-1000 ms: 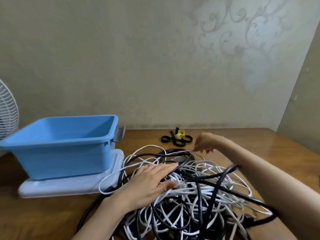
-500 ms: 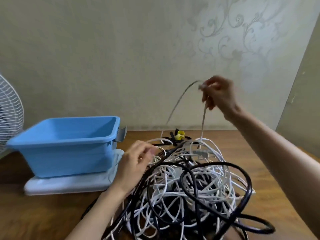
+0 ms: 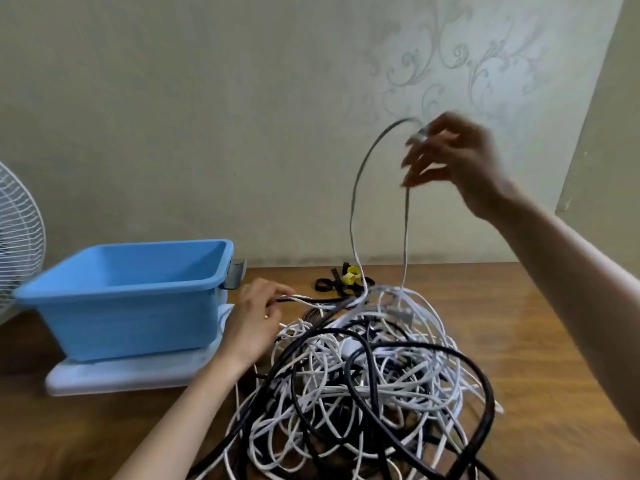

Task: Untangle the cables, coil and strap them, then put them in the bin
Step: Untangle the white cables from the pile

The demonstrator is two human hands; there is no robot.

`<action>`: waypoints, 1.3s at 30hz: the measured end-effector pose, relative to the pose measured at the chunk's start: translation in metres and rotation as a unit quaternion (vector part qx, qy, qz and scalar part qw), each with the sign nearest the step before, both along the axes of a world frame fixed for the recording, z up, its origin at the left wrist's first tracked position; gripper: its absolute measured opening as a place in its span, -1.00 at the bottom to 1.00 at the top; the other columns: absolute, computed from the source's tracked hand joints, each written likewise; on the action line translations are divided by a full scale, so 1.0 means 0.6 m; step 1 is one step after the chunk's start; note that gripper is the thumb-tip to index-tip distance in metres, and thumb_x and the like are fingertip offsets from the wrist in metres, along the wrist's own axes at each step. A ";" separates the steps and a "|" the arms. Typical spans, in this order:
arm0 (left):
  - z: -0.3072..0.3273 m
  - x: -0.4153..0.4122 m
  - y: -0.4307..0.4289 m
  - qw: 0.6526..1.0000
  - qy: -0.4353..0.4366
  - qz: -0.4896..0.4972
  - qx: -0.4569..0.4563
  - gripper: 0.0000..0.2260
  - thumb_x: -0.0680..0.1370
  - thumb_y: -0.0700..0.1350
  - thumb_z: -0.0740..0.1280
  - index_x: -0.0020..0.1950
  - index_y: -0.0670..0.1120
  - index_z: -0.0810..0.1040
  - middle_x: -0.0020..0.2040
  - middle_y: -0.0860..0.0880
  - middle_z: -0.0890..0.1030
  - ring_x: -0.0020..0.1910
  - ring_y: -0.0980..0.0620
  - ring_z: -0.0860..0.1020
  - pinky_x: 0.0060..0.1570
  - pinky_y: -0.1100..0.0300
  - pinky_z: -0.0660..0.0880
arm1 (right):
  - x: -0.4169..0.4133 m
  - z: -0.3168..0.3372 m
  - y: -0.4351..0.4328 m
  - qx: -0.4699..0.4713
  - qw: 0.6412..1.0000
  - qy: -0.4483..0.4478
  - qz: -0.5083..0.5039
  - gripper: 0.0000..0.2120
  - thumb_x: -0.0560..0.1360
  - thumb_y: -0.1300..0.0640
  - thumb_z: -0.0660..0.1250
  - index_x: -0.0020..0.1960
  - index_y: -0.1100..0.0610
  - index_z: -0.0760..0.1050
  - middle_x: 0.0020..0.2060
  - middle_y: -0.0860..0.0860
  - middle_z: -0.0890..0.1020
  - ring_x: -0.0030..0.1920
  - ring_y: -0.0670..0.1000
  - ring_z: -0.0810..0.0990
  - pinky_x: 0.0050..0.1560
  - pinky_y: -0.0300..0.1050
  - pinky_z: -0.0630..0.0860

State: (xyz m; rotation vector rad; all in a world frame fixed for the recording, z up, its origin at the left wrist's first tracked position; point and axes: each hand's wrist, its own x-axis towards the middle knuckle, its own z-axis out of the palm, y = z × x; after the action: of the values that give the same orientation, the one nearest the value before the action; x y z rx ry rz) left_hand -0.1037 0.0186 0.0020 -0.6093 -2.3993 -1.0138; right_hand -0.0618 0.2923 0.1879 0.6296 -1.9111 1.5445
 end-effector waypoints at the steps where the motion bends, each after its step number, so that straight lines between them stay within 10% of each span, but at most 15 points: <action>1: 0.015 0.005 0.011 1.000 0.000 -0.022 0.005 -0.76 0.55 -0.31 0.23 0.05 -0.01 0.58 0.01 0.12 0.50 0.04 0.15 0.45 0.01 0.34 0.36 | -0.002 -0.011 -0.005 0.050 0.998 -0.030 -0.008 -0.92 0.48 0.24 0.35 -0.15 0.22 0.47 -0.37 0.09 0.64 -0.40 0.10 0.64 -0.28 0.09 0.64; 6: 0.056 0.040 0.059 0.990 -0.041 -0.131 0.043 -0.92 0.58 -0.16 0.29 0.05 -0.07 0.54 0.04 0.05 0.56 -0.01 0.24 0.51 -0.06 0.46 0.44 | -0.018 -0.101 -0.017 0.197 0.969 -0.081 -0.125 -0.68 0.43 0.42 0.39 0.06 0.10 0.47 -0.01 0.14 0.58 -0.23 0.06 0.62 -0.22 -0.01 0.66; 9: 0.054 0.051 0.071 0.971 -0.089 -0.222 0.024 -0.84 0.61 -0.08 0.24 0.15 -0.02 0.53 0.09 0.06 0.58 0.06 0.17 0.55 0.01 0.35 0.48 | -0.004 -0.148 -0.015 0.315 0.937 -0.111 -0.103 -0.78 0.45 0.41 0.35 -0.05 0.11 0.55 -0.17 0.06 0.66 -0.25 0.00 0.64 -0.18 -0.09 0.64; 13: 0.034 0.051 0.080 0.956 -0.152 -0.182 -0.173 -0.77 0.65 -0.02 0.11 0.22 -0.04 0.46 0.03 0.06 0.56 0.00 0.08 0.51 -0.09 0.26 0.37 | 0.003 -0.218 -0.005 0.563 0.782 -0.252 -0.095 -0.92 0.50 0.21 0.36 -0.03 0.14 0.62 -0.19 -0.02 0.66 -0.24 -0.14 0.57 -0.16 -0.34 0.50; 16: 0.020 0.047 0.071 0.953 -0.177 -0.176 -0.173 -0.77 0.65 0.00 0.12 -0.01 -0.07 0.51 -0.18 0.04 0.52 -0.11 0.00 0.49 -0.20 0.22 0.33 | 0.002 -0.266 0.006 0.589 0.751 -0.266 -0.136 -0.89 0.48 0.16 0.31 -0.12 0.13 0.62 -0.26 0.00 0.62 -0.26 -0.02 0.53 -0.23 -0.20 0.46; 22: 0.026 0.062 0.056 0.877 -0.297 -0.326 -0.189 -0.69 0.58 0.14 0.06 0.13 0.15 0.56 0.39 0.29 0.25 0.32 0.36 0.25 0.25 0.36 0.17 | 0.004 -0.295 0.018 0.460 0.838 -0.209 -0.206 -0.94 0.40 0.07 0.44 -0.19 0.04 0.69 -0.30 -0.05 0.67 -0.30 -0.05 0.55 -0.27 -0.20 0.42; 25: 0.011 0.065 0.048 0.891 -0.305 -0.325 -0.087 -0.68 0.57 0.15 0.09 0.15 0.16 0.57 0.35 0.36 0.30 0.24 0.46 0.32 0.18 0.46 0.30 | 0.003 -0.294 0.016 0.338 0.904 -0.184 -0.190 -0.93 0.42 0.12 0.47 -0.23 0.08 0.67 -0.40 -0.09 0.63 -0.41 -0.14 0.54 -0.37 -0.31 0.42; 28: -0.008 0.041 0.036 0.963 -0.217 -0.142 0.077 -0.86 0.60 -0.04 0.24 0.02 0.05 0.60 0.05 0.13 0.62 0.05 0.14 0.58 0.04 0.23 0.53 | 0.008 -0.283 0.014 0.201 0.950 -0.185 -0.152 -0.97 0.44 0.20 0.45 -0.17 0.15 0.63 -0.35 -0.01 0.64 -0.45 -0.13 0.56 -0.40 -0.28 0.52; 33: -0.020 0.019 0.031 0.975 -0.179 -0.121 -0.044 -0.90 0.50 0.00 0.38 -0.03 0.03 0.63 -0.04 0.10 0.58 -0.05 0.13 0.52 0.01 0.20 0.46 | 0.008 -0.259 0.012 -0.062 0.967 -0.235 -0.081 -0.93 0.44 0.32 0.41 -0.08 0.29 0.61 -0.31 0.18 0.62 -0.41 0.04 0.61 -0.38 -0.16 0.59; 39: 0.027 0.030 0.086 0.966 -0.168 -0.196 -0.023 -0.86 0.54 -0.02 0.33 0.01 -0.04 0.61 -0.08 0.09 0.55 -0.13 0.21 0.44 -0.21 0.44 0.34 | 0.001 -0.246 -0.001 -0.131 0.955 -0.266 -0.007 -0.92 0.48 0.31 0.35 -0.06 0.26 0.61 -0.30 0.14 0.65 -0.33 0.10 0.66 -0.15 -0.01 0.66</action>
State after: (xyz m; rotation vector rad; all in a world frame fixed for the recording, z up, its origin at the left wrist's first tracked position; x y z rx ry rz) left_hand -0.0857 0.0704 0.0184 -1.0311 -2.6622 -1.3150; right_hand -0.0615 0.2916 0.0402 0.0803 -2.0109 2.0654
